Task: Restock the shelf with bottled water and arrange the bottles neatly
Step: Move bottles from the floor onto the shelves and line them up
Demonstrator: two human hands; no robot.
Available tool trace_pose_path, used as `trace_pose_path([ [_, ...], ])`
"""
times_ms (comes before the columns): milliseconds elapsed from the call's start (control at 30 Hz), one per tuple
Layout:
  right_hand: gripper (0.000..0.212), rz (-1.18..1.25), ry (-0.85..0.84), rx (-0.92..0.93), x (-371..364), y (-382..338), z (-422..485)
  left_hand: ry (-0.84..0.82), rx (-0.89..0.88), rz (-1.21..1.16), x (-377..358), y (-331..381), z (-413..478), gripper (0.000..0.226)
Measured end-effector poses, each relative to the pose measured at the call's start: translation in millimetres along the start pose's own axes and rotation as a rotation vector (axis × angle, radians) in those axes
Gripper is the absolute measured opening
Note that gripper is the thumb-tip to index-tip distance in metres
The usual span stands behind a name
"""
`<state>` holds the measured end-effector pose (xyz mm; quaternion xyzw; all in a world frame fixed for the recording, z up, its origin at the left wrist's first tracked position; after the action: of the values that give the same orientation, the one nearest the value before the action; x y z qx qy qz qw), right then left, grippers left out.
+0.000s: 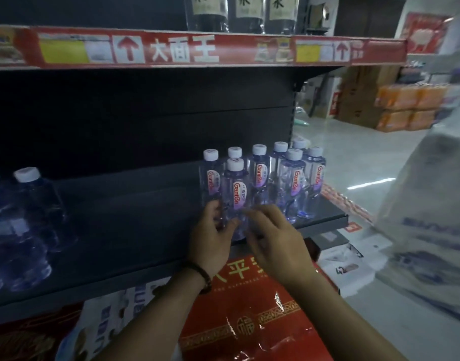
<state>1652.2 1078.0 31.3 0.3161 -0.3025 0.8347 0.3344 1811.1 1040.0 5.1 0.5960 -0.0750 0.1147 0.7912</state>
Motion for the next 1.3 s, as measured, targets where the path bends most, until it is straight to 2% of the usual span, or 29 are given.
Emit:
trace_pose_path([
  [133,0.043,-0.130,-0.018,-0.028,-12,16,-22,0.016,-0.027,0.057,-13,7,2,0.034],
  [300,0.055,-0.131,-0.055,-0.068,-21,30,-34,0.064,-0.015,0.079,-21,5,6,0.044],
  [467,0.060,-0.140,-0.108,-0.134,-28,44,-37,0.016,0.013,0.148,-35,8,17,0.040],
  [667,0.064,-0.190,-0.100,-0.206,-28,49,-44,0.041,0.023,0.222,-49,8,17,0.037],
  [933,0.060,-0.168,-0.100,-0.258,-24,43,-45,0.000,-0.008,0.338,-54,8,17,0.039],
  [1033,0.046,-0.164,-0.018,-0.262,-11,34,-35,-0.076,-0.019,0.269,-54,10,13,0.042],
  [1167,0.027,-0.068,0.102,-0.183,-3,-4,-2,-0.042,-0.063,0.219,-16,18,-2,0.025],
  [1300,0.027,0.129,-0.004,-0.104,-33,-63,38,0.100,-0.100,0.308,71,29,-27,0.014],
])
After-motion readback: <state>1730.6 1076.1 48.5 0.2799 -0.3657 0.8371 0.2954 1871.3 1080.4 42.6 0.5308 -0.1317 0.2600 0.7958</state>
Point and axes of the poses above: each hand's wrist, its own z-axis towards the middle knuckle, its own x-axis out of the back of the hand, y = z × x, the point moved 8 cm from there along z, towards the middle knuckle, and after that the axes turned 6 degrees about -y, right-handed, at the moved point
